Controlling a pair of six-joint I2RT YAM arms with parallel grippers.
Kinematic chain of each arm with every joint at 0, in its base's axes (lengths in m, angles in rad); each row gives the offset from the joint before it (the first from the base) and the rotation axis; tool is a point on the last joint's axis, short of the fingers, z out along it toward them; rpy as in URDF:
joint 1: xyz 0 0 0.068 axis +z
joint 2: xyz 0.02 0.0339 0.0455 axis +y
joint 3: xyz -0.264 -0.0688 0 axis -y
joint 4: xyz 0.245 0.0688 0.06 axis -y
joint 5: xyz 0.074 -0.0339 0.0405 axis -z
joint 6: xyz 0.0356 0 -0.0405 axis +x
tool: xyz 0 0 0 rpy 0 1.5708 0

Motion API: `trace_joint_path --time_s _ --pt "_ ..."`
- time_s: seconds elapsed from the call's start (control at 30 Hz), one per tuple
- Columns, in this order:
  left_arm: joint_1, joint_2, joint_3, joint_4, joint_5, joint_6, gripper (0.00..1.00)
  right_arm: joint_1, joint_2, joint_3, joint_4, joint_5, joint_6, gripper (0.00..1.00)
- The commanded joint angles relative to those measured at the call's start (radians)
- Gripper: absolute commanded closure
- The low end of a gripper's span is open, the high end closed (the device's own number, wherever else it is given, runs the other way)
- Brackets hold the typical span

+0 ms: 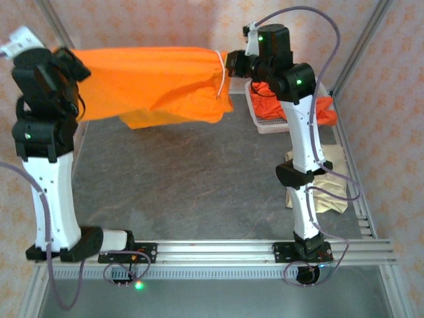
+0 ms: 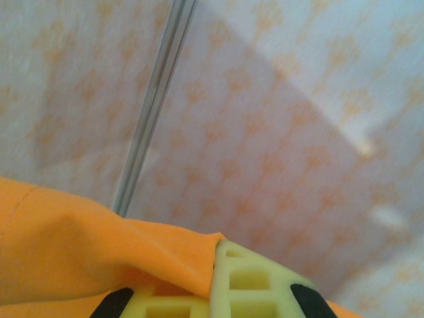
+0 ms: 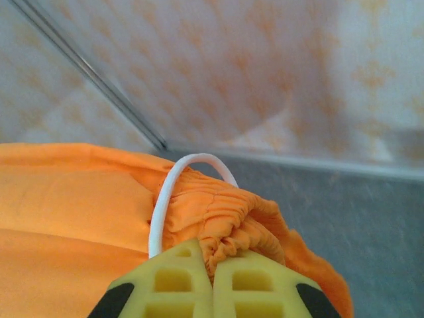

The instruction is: Fold and stack the shorts

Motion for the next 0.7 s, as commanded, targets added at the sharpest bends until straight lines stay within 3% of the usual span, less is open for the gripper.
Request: trace_joint_path --time_s 0.0,0.3,0.43,0.5,0.6,0.67 --pt "-0.011 -0.114 -0.212 0.097 -0.161 0.02 1.0 -0.004 0.021 0.041 -0.305 0.23 -0.071 1.0" --pt "-0.08 -0.213 -0.537 -0.167 -0.164 -0.051 1.0 0.188 -0.05 -0.222 -0.403 0.439 -0.043 1.0" --pt "-0.083 -0.218 -0.601 -0.215 -0.126 -0.085 1.0 0.225 -0.088 -0.36 -0.409 0.424 -0.002 1.0" --pt "-0.085 -0.212 -0.623 -0.226 -0.102 -0.097 1.0 0.242 -0.205 -0.612 -0.274 0.422 0.016 1.0" --pt "-0.085 -0.195 -0.651 -0.231 -0.081 -0.105 1.0 0.206 -0.557 -1.295 0.223 0.278 0.115 1.0" --pt "-0.085 -0.172 -0.656 -0.242 -0.06 -0.104 1.0 0.148 -0.684 -1.541 0.367 0.17 0.192 1.0"
